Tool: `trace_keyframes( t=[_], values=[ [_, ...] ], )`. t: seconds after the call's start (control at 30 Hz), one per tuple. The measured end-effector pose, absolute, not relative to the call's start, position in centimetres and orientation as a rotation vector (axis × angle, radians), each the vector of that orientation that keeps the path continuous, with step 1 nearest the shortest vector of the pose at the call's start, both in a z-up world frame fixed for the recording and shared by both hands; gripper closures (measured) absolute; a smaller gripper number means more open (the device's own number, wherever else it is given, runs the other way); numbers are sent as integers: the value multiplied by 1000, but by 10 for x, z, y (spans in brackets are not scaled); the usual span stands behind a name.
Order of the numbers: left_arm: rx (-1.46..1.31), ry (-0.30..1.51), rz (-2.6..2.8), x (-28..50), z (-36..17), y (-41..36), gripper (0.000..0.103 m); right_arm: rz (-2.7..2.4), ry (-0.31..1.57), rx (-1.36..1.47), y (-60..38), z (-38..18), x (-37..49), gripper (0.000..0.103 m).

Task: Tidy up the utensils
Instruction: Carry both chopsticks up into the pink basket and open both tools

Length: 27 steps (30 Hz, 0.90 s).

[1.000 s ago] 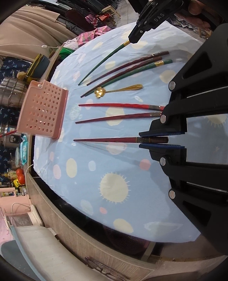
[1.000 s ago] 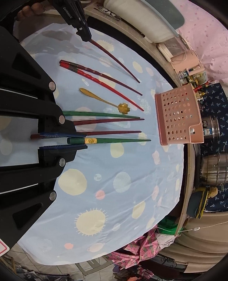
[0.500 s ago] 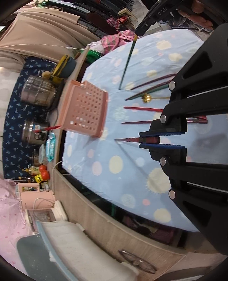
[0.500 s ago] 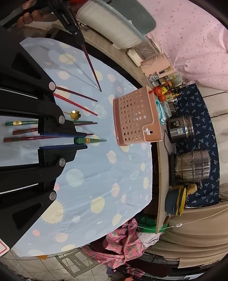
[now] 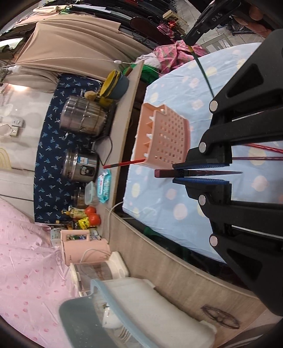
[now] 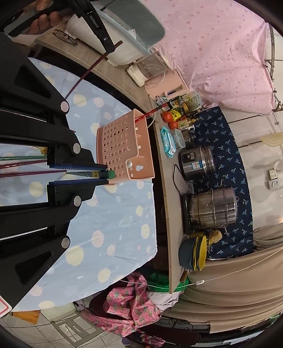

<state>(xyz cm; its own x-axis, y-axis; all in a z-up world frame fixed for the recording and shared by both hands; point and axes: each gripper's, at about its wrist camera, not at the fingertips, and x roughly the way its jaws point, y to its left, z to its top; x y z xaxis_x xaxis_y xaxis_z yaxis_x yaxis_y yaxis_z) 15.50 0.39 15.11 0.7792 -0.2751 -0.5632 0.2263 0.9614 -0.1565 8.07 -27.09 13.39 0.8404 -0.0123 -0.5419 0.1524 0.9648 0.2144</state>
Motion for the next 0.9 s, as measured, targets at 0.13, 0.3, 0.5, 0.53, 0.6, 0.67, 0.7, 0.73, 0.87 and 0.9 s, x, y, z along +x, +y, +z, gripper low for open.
trace_keyframes(
  t=[0.13, 0.3, 0.5, 0.53, 0.6, 0.67, 0.7, 0.73, 0.87, 0.9],
  values=[
    [-90, 593, -287, 168, 167, -2, 96, -86, 535, 254, -273, 147, 90, 96],
    [-103, 539, -316, 182, 195, -10, 96, -83, 483, 277, -281, 166, 102, 96],
    [-118, 441, -332, 200, 234, -24, 96, -77, 383, 293, -290, 204, 121, 96],
    [-124, 428, -337, 204, 240, -25, 96, -77, 365, 294, -291, 210, 124, 96],
    [-126, 394, -339, 210, 252, -29, 96, -74, 335, 301, -293, 222, 130, 96],
    [-124, 369, -333, 217, 261, -33, 96, -71, 308, 307, -294, 233, 138, 96],
    [-125, 358, -332, 223, 265, -35, 96, -69, 296, 309, -294, 237, 143, 96],
    [-128, 352, -332, 226, 267, -37, 96, -67, 288, 312, -294, 240, 148, 96],
    [-127, 343, -319, 246, 268, -44, 96, -44, 274, 337, -295, 243, 174, 96],
    [-129, 348, -320, 251, 266, -45, 96, -41, 275, 345, -296, 241, 181, 96]
  ],
)
